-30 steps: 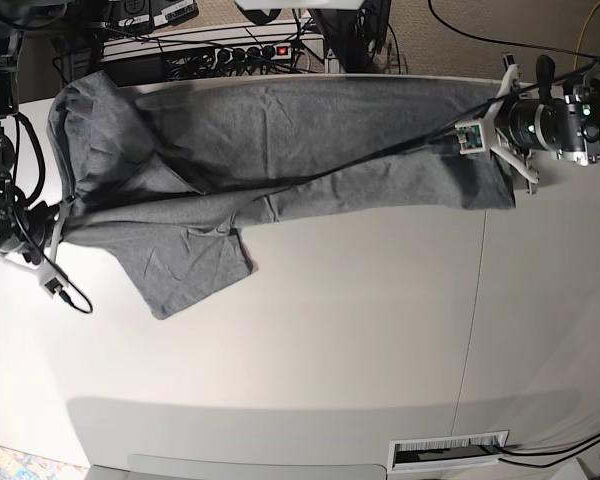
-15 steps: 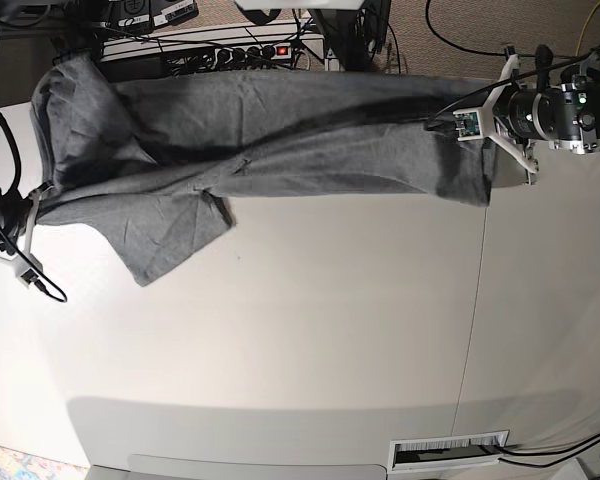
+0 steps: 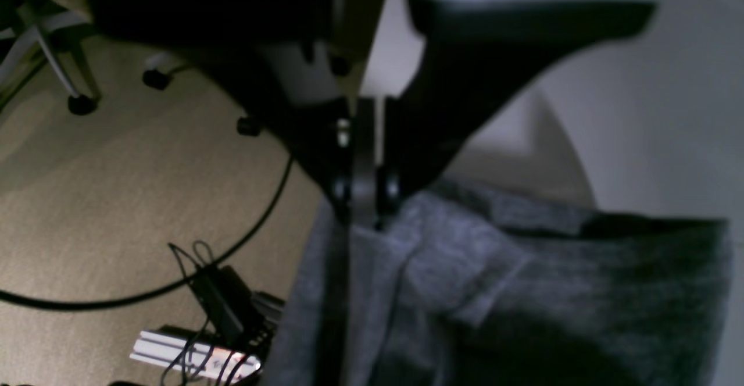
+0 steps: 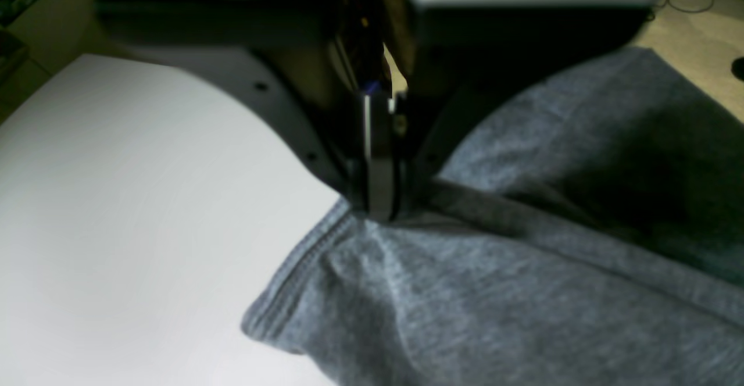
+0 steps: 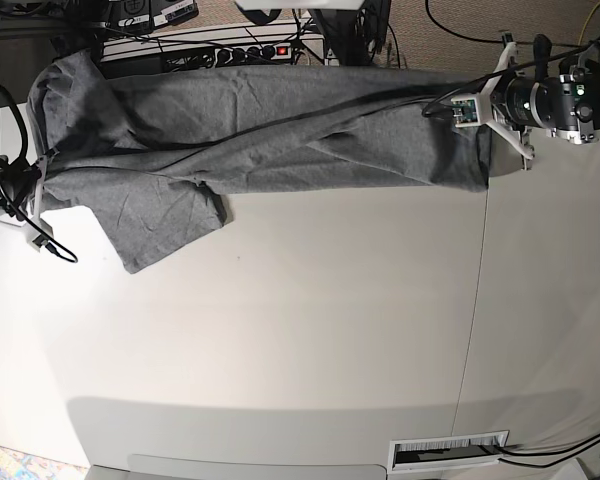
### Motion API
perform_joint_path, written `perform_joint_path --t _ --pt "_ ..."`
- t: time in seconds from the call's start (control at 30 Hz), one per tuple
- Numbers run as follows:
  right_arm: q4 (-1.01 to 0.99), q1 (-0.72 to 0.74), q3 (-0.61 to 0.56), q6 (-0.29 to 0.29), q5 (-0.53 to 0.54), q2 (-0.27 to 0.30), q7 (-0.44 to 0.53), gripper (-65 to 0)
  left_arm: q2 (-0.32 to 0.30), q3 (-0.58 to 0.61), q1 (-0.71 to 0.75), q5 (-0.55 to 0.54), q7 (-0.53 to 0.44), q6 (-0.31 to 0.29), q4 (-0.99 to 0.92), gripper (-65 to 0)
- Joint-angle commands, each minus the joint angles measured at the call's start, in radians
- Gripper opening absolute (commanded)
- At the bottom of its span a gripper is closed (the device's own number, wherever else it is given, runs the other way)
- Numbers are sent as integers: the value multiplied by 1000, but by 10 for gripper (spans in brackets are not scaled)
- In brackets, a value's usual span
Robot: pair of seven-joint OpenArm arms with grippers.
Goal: Fold the T-shirt properly
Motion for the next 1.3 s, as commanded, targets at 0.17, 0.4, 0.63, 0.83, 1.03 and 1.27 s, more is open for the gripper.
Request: perform_joint_path --t 0.17,0.4,0.63,0.83,1.03,1.27 --pt "11 27 11 -2 -17 31 4 -487 -21 -10 -6 5 -65 31 16 -420" --pt "16 38 11 -2 -19 28 38 -482 6 -10 -14 102 -141 104 142 -423" --pt "57 116 11 -5 -50 5 140 -482 177 -10 -13 156 -221 130 111 -610" --pt "35 187 11 -3 -130 -160 288 -482 330 -10 -14 235 -277 140 -3 -650" --pt "-46 188 11 -3 -273 -273 451 -482 386 -10 -14 249 -277 141 -93 -650" --pt "-144 188 11 -3 -349 -283 566 -456 385 -10 -13 249 -277 140 -103 -650"
